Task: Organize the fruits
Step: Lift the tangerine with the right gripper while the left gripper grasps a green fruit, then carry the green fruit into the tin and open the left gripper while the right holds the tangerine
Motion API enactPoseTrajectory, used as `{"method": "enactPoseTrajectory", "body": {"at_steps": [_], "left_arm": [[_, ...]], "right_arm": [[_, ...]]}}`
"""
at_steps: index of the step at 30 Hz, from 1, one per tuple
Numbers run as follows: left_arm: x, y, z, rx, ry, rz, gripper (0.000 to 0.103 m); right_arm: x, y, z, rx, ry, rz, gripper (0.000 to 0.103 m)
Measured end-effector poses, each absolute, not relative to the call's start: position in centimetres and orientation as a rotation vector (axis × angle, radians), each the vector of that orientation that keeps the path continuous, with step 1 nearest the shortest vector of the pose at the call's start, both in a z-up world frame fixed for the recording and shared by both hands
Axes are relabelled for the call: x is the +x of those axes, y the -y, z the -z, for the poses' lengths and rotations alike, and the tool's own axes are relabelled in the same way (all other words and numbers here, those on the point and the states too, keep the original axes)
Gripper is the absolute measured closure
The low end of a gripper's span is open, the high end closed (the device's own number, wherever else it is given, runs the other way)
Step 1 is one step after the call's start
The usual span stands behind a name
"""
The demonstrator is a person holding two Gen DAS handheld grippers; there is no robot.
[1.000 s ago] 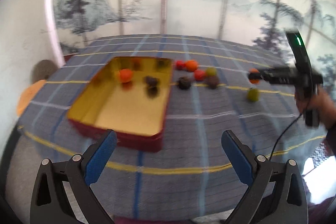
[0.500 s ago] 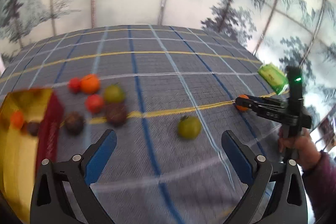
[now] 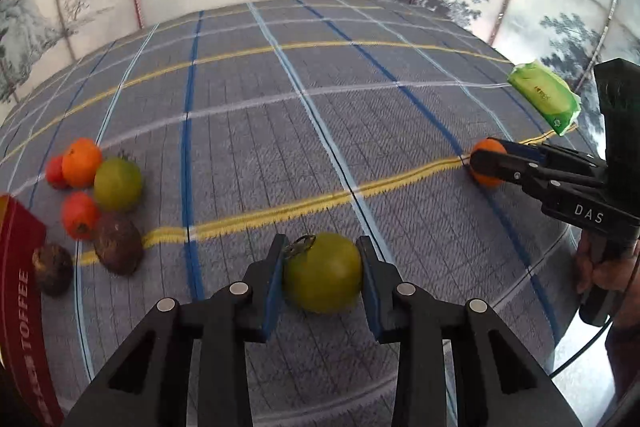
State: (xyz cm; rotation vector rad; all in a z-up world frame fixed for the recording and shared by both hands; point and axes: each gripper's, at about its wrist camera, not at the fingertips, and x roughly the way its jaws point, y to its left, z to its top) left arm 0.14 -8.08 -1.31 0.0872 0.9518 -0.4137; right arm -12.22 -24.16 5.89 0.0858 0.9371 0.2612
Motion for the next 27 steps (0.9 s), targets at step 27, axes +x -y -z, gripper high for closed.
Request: {"method": "enactPoseTrajectory", "body": {"at_steps": [27], "left_arm": [[-8.1,-7.8,-5.1,-0.001,-0.826,0.056,0.067]], "right_arm": [[-12.0,23.4,-5.6,0.015,-0.977,-0.231,0.067]]}}
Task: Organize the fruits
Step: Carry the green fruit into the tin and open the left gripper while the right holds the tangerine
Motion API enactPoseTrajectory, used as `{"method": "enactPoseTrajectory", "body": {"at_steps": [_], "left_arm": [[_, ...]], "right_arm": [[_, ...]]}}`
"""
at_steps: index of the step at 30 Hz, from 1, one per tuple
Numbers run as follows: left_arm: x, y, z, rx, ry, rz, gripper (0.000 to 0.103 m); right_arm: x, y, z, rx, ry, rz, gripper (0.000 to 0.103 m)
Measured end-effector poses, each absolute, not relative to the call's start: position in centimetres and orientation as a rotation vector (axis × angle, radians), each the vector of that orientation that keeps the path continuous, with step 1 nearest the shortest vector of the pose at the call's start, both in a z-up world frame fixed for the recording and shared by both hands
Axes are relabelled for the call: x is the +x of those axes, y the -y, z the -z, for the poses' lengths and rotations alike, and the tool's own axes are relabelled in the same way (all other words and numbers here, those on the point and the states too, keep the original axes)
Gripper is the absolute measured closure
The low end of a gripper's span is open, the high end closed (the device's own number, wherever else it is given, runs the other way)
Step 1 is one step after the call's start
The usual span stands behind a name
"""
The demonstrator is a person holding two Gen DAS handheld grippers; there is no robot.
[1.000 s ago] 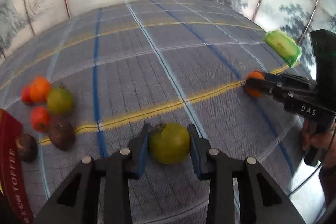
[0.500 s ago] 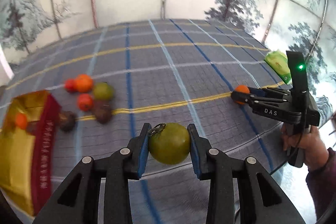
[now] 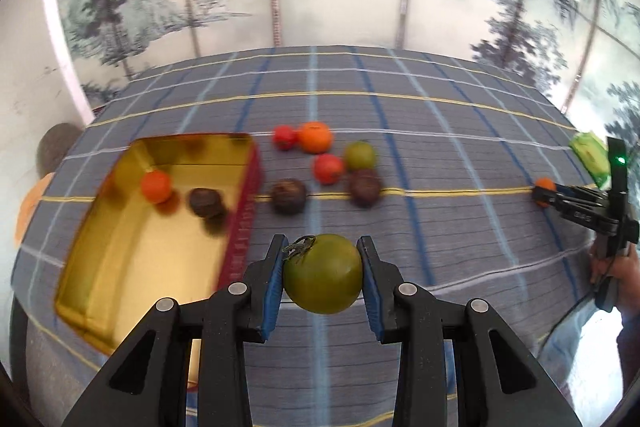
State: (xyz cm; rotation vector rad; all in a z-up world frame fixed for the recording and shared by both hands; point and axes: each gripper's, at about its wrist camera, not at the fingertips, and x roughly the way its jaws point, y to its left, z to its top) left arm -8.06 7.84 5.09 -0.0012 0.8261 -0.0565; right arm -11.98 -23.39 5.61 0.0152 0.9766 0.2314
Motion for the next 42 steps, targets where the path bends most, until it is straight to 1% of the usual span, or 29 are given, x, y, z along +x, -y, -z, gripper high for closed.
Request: {"method": "enactPoseTrajectory", "body": {"at_steps": [7,19,36,42], "left_arm": [[-7.7,-12.5,-4.3,0.038,-0.828,-0.06,0.067],[-4.9,-18.2,-1.1,0.16,-0.894,-0.205,0.067],[-1.0,-21.4,0.4,0.262,-0.982,-0.284,0.065],[0.1,-22.7,1.1,0.259,-1.018,-0.319,0.065]], "right_arm": [[-12.0,23.2,-5.6,-0.007,-0.978,-0.225,0.067],[-12.0,23.1,-5.6,-0.008,-0.979,-0.227,0.066],[-12.0,23.1,-5.7,-0.008,-0.979,-0.226,0.065],[-12.0,23.1,-5.7,-0.008,-0.979,-0.226,0.065]]}}
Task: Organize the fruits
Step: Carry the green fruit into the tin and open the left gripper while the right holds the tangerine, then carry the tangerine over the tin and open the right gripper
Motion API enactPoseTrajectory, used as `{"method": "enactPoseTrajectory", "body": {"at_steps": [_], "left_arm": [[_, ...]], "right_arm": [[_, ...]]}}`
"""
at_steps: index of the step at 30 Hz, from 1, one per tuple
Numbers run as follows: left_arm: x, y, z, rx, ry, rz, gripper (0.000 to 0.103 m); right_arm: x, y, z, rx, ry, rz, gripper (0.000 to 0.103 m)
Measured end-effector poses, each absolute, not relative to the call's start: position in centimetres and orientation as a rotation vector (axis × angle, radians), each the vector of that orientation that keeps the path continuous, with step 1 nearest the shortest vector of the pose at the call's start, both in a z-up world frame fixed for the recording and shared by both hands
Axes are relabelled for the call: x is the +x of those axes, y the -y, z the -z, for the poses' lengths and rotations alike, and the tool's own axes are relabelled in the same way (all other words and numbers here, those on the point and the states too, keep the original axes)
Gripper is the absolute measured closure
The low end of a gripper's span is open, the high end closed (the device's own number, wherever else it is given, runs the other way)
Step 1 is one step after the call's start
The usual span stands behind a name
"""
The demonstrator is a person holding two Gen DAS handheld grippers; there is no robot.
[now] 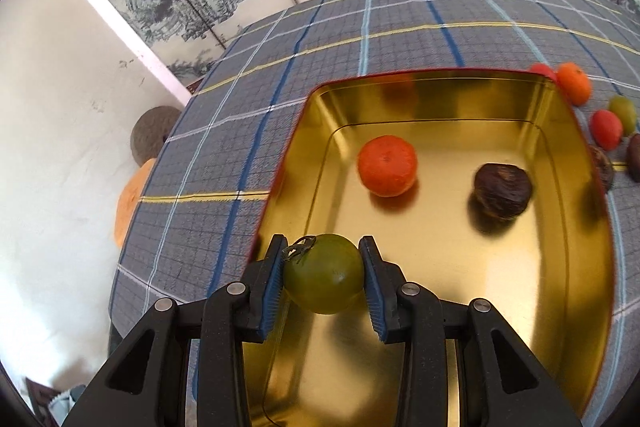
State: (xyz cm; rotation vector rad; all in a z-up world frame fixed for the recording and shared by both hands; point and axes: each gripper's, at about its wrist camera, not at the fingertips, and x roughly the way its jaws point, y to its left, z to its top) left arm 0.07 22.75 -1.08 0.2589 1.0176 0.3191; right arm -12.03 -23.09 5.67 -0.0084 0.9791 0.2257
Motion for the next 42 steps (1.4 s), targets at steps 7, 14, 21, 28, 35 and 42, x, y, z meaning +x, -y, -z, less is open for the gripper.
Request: {"method": "enactPoseTrajectory", "body": {"at_steps": [7,14,21,28,35,42], "left_arm": [[0.2,-23.4,0.0,0.222,-0.988,-0.28,0.053],[-2.8,-22.9,-3.0,0.135,-0.824,-0.281,0.032],[-7.1,-21.7,-4.7,0.004,-0.767,-0.255,0.031],[-11.8,-20.3,-4.7,-0.124,-0.754,-0.205,0.03],[-15.4,-20.7,-5.0,-0.155,-0.735,-0.247,0.029],[-17.5,-22.8,-3.9,-0.192,-0.767,-0.312,0.027]], "right_arm": [[-12.0,23.1,-5.7,-0.009,-0.979,-0.226,0.065],[-12.0,23.1,-5.7,-0.009,-0.979,-0.226,0.065],[-12.0,23.1,-5.7,-0.009,-0.979,-0.226,0.065],[-12.0,23.1,-5.7,-0.011,-0.979,-0.226,0.065],[-12.2,22.8,-5.7,-0.034,-0.982,-0.219,0.065],[-13.2,22.3,-6.1,-0.034,-1.0,-0.193,0.068]]}}
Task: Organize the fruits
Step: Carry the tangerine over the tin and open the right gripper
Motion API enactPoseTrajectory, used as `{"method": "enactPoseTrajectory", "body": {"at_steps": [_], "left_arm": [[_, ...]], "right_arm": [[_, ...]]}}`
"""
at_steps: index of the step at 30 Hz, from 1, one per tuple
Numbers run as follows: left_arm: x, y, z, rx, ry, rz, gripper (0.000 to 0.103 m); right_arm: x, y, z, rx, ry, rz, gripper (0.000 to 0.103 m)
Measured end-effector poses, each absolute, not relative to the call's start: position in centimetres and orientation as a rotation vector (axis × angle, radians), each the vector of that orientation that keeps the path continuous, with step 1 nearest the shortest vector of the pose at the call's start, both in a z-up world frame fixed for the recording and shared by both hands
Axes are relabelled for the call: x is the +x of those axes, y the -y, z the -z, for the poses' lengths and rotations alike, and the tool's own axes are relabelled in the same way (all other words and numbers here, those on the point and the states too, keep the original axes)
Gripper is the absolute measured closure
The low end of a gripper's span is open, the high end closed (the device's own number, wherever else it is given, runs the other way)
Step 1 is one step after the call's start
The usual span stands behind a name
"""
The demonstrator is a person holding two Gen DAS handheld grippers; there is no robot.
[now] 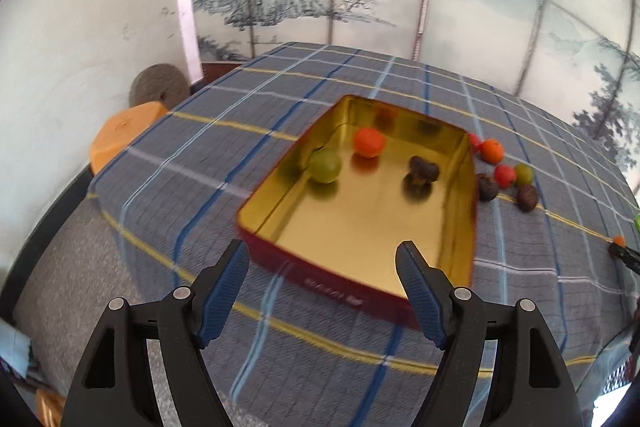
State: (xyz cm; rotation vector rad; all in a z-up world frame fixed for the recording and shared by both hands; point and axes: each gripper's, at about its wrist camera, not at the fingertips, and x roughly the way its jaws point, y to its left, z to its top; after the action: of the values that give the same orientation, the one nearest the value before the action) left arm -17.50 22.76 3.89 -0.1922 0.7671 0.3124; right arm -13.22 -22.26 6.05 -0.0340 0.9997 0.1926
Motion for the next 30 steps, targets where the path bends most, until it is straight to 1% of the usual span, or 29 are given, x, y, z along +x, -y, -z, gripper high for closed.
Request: {"method": "enactPoseTrajectory", "body": {"at_steps": [4,8,16,24,30], "left_arm": [[-17.9,-23.1,-3.8,-0.19,-0.759,-0.344,0.027],[-18.1,-23.2,-3.9,-0.19,-0.749,-0.353,0.026],[-18.6,-23.0,-3.9,-0.147,-0.74,-0.374,0.023],[-19.2,-23.0,-3.9,-0.093,-0.726,-0.403,0.019],[-19.7,-23.3,-3.5,-0.079,-0.733,-0.411,0.018]], "right_arm": [[-14.0,20.2,-7.2,-0.024,-0.989,-0.249,0.068],[-14.4,15.5,-9.3,-0.007,-0.959,-0.393,0.068],[-14.8,0.9,-13.4,-0.057,-0.91,-0.755,0.068],[-14.3,-11.0,-13.7,-0.099,-0.937,-0.976,0.068],[-13.5,-18.1,-10.9,-0.138,-1.048,-1.032,0.068]]}}
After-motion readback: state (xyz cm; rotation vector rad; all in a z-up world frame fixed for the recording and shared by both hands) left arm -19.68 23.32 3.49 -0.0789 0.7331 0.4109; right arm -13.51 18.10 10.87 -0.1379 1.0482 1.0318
